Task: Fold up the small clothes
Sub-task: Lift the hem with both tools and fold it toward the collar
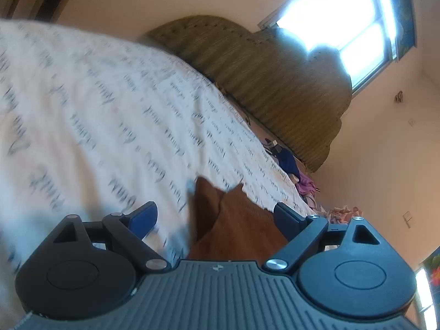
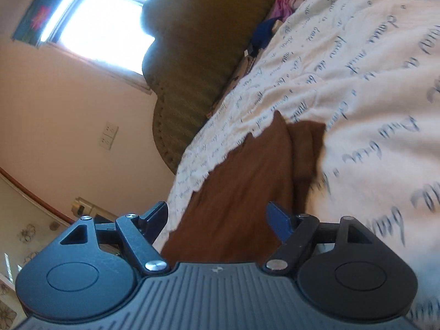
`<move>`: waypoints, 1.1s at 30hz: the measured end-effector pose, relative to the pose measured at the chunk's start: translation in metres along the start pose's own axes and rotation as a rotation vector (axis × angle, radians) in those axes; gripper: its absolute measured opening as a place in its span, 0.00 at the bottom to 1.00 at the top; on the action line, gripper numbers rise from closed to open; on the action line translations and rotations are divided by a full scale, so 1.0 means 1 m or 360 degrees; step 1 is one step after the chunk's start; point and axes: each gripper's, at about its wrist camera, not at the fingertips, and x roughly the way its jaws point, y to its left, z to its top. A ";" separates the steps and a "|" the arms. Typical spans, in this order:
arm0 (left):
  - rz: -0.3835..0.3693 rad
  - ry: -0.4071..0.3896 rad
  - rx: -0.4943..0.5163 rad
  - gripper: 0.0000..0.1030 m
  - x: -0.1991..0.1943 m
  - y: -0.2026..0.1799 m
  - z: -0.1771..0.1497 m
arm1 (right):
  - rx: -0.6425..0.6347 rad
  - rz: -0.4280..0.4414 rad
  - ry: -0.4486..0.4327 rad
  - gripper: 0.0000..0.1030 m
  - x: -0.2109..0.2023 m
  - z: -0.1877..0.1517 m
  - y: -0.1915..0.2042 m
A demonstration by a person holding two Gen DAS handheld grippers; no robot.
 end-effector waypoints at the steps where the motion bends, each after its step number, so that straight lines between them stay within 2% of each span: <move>1: -0.0015 0.0042 -0.0057 0.86 -0.009 0.008 -0.008 | 0.0003 -0.0044 0.0014 0.77 -0.009 -0.012 0.000; 4: -0.0058 0.0156 -0.0184 0.88 -0.012 0.023 -0.026 | 0.0044 -0.0168 0.0058 0.77 -0.022 -0.045 -0.003; 6: -0.0025 0.0217 -0.0197 0.88 -0.002 0.023 -0.035 | 0.0090 -0.0170 0.0124 0.77 -0.014 -0.056 -0.008; 7: -0.0009 0.0232 -0.0178 0.88 0.003 0.019 -0.037 | 0.0078 -0.0219 0.0143 0.76 -0.009 -0.058 -0.008; 8: -0.0026 0.0246 -0.0154 0.89 0.009 0.014 -0.038 | 0.0051 -0.0274 0.0136 0.76 -0.003 -0.058 -0.005; 11: -0.0071 0.0326 -0.0172 0.89 0.029 0.007 -0.042 | 0.0022 -0.0259 0.0048 0.78 0.019 -0.050 0.000; 12: -0.0088 0.0334 -0.0162 0.87 0.035 0.004 -0.042 | 0.0039 -0.0272 0.0031 0.78 0.027 -0.046 -0.001; 14: -0.0048 0.0331 -0.0154 0.79 0.042 0.003 -0.043 | 0.0040 -0.0284 0.0000 0.78 0.044 -0.043 -0.006; 15: -0.0044 0.0329 -0.0156 0.73 0.045 0.003 -0.042 | 0.0024 -0.0271 -0.0026 0.78 0.048 -0.043 -0.006; 16: -0.0024 0.0325 -0.0154 0.60 0.048 0.004 -0.042 | 0.0006 -0.0263 -0.0037 0.77 0.052 -0.043 -0.006; 17: 0.0016 0.0329 -0.0149 0.50 0.050 0.005 -0.041 | -0.0007 -0.0260 -0.0048 0.74 0.053 -0.043 -0.006; 18: 0.0067 0.0347 -0.0123 0.22 0.053 0.005 -0.041 | -0.0010 -0.0260 -0.0066 0.50 0.053 -0.044 -0.007; 19: 0.0117 0.0376 -0.0083 0.09 0.060 0.005 -0.040 | 0.0018 -0.0253 -0.0044 0.09 0.055 -0.044 -0.013; 20: 0.0138 0.0392 -0.0064 0.09 0.064 0.006 -0.040 | 0.0077 -0.0236 -0.0007 0.06 0.057 -0.044 -0.022; 22: 0.0145 0.0354 -0.0007 0.08 0.064 0.001 -0.040 | 0.0133 -0.0183 -0.0027 0.06 0.056 -0.046 -0.035; 25: 0.0125 0.0320 0.0074 0.07 0.050 -0.015 -0.038 | 0.0089 -0.0150 -0.0059 0.06 0.049 -0.046 -0.024; 30: -0.0015 0.0291 0.0188 0.07 -0.007 -0.031 -0.034 | 0.0068 -0.0031 -0.0017 0.05 0.018 -0.048 -0.004; 33: -0.0062 0.0341 0.0209 0.07 -0.053 -0.022 -0.043 | 0.0052 0.0005 0.0064 0.05 -0.017 -0.062 0.003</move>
